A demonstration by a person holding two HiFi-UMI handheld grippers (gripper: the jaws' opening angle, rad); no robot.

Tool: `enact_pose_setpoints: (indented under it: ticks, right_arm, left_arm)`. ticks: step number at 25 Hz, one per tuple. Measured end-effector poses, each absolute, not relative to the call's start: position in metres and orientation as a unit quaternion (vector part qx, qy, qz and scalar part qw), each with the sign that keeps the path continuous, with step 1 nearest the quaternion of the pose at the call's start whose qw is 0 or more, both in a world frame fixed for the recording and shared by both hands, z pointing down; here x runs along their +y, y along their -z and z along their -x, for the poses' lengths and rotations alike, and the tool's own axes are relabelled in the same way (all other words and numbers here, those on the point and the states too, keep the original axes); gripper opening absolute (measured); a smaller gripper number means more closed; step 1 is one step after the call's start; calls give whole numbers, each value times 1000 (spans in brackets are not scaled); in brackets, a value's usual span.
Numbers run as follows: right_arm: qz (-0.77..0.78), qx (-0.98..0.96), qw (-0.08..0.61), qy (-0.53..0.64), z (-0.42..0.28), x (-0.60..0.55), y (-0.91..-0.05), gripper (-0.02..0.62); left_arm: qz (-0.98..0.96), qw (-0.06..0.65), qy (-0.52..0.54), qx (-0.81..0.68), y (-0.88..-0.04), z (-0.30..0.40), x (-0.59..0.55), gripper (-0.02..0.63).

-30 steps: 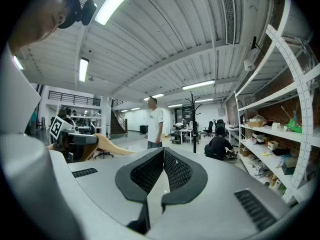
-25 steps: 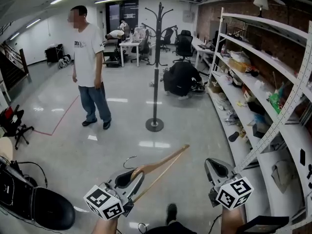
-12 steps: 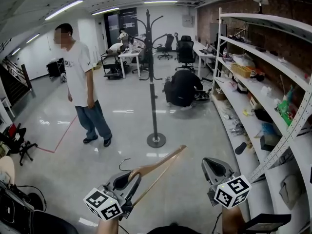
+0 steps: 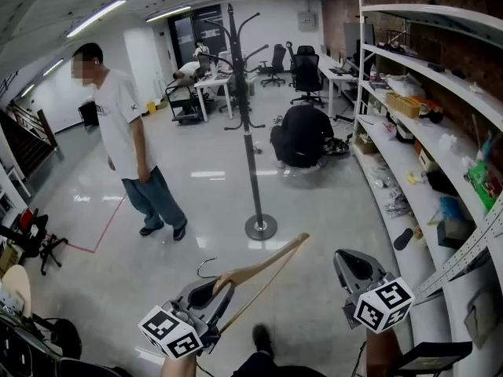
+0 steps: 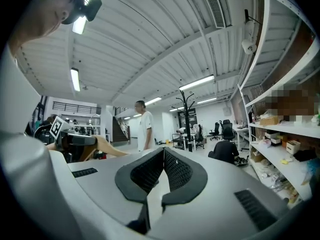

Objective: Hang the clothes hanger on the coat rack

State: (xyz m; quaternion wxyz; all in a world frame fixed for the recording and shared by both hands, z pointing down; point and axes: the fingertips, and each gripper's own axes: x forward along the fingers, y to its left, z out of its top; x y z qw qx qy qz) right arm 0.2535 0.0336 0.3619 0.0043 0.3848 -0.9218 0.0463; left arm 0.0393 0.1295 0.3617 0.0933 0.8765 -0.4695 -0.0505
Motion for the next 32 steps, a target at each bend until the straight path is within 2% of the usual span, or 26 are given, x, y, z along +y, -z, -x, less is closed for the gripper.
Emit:
enact_pose_setpoints:
  ticks: [19,32]
  right_arm:
    - [-395,-918,32,-28,-123,-202,-352,6]
    - [-394,-919,16,-24,-113,-355,-352,6]
  left_arm:
    - [-887,96,73,-446,-358,87,-119,53]
    - [-896,81,60,-432,-350,99,-281,53]
